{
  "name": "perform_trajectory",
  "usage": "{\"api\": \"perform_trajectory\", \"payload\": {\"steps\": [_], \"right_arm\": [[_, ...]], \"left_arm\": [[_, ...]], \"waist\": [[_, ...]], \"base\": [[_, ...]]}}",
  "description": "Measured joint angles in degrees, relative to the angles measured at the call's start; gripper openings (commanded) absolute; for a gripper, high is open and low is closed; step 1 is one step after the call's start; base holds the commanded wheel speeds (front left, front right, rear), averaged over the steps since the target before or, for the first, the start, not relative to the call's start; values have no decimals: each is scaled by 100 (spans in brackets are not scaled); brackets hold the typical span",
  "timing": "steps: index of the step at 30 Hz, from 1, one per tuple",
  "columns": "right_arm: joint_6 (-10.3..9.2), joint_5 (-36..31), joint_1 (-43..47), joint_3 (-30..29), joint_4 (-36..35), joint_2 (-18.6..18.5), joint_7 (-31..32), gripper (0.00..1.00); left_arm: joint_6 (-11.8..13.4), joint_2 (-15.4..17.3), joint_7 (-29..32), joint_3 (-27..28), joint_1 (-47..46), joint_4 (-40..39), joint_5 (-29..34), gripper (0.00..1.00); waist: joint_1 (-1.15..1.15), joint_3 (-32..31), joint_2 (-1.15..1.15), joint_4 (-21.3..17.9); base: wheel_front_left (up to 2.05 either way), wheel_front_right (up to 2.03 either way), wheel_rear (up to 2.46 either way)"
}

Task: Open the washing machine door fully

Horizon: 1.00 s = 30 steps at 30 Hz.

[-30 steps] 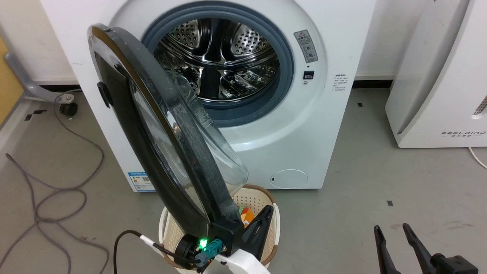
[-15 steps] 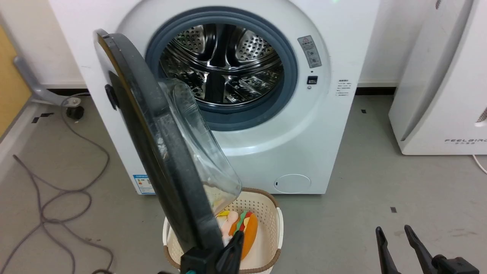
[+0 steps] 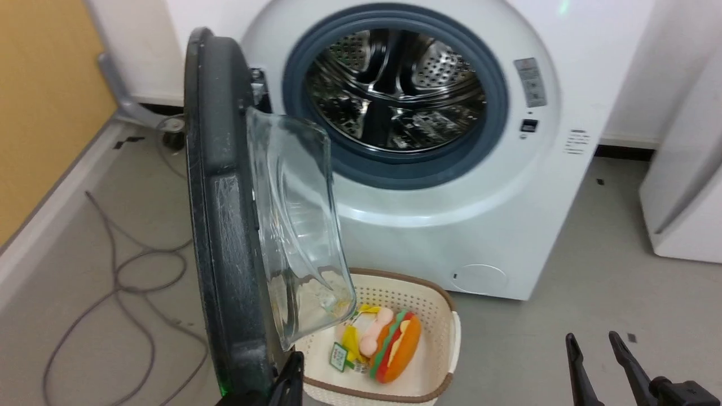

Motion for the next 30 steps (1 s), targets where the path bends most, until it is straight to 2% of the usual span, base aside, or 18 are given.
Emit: {"api": "perform_trajectory", "payload": {"steps": [9, 13, 23, 30], "right_arm": [[0, -13, -2, -24, -71, 0, 27, 100], [0, -42, -8, -25, -98, 0, 52, 100], [0, -40, -15, 51, -89, 0, 87, 100], [0, -30, -18, 53, -53, 0, 102, 100]], "left_arm": [[172, 155, -260, 347, 121, -205, 20, 0], [204, 266, -460, 687, 143, -189, -98, 0], [124, 615, -990, 1778, 34, 485, -734, 0], [-183, 873, -1255, 2342, -474, 1352, -1084, 0]], "waist": [[0, 87, 0, 619], [0, 131, 0, 786], [0, 218, 0, 747], [0, 286, 0, 642]], "base": [[0, 0, 0], [0, 0, 0], [0, 0, 0], [0, 0, 0]]}}
